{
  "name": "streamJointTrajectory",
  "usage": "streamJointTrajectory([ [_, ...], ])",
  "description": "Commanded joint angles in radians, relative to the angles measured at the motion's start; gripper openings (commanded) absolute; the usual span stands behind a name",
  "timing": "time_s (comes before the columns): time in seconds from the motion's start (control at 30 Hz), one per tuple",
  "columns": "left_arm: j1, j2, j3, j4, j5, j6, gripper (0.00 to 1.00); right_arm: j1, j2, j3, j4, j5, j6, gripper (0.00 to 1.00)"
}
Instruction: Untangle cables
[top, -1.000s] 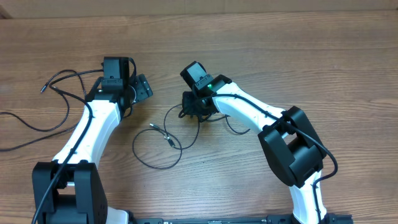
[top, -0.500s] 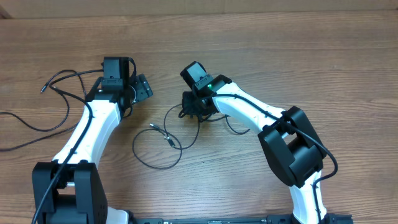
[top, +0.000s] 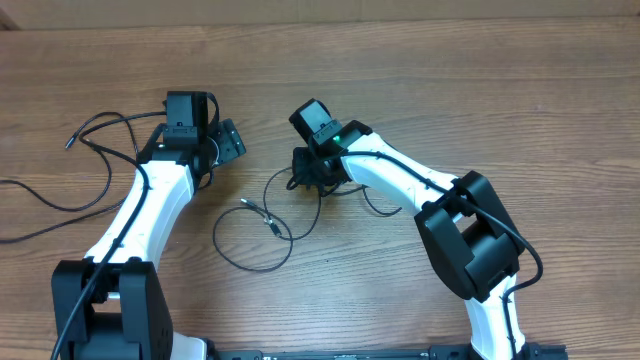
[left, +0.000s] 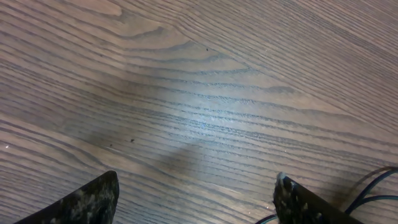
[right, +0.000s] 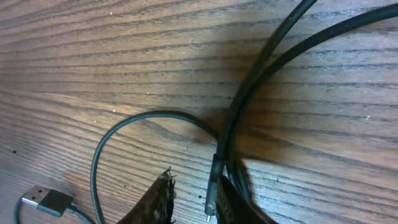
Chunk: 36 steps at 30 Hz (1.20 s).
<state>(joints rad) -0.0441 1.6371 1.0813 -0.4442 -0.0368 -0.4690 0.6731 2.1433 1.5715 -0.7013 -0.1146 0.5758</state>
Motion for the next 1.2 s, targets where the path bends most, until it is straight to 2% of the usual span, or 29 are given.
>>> streamJointTrajectory([
  [0.0,-0.002,0.012,0.0,0.004,0.005,-0.007,0.79,0.012,0.013,-0.002,0.0,0.042,0.0,0.22],
  [0.83,-0.002,0.012,0.0,0.004,0.005,-0.007,0.79,0.028,0.016,-0.002,0.001,0.073,0.003,0.23],
  [1.17,-0.002,0.012,0.0,0.004,0.005,-0.007,0.79,0.034,0.121,-0.002,0.01,0.072,0.004,0.23],
])
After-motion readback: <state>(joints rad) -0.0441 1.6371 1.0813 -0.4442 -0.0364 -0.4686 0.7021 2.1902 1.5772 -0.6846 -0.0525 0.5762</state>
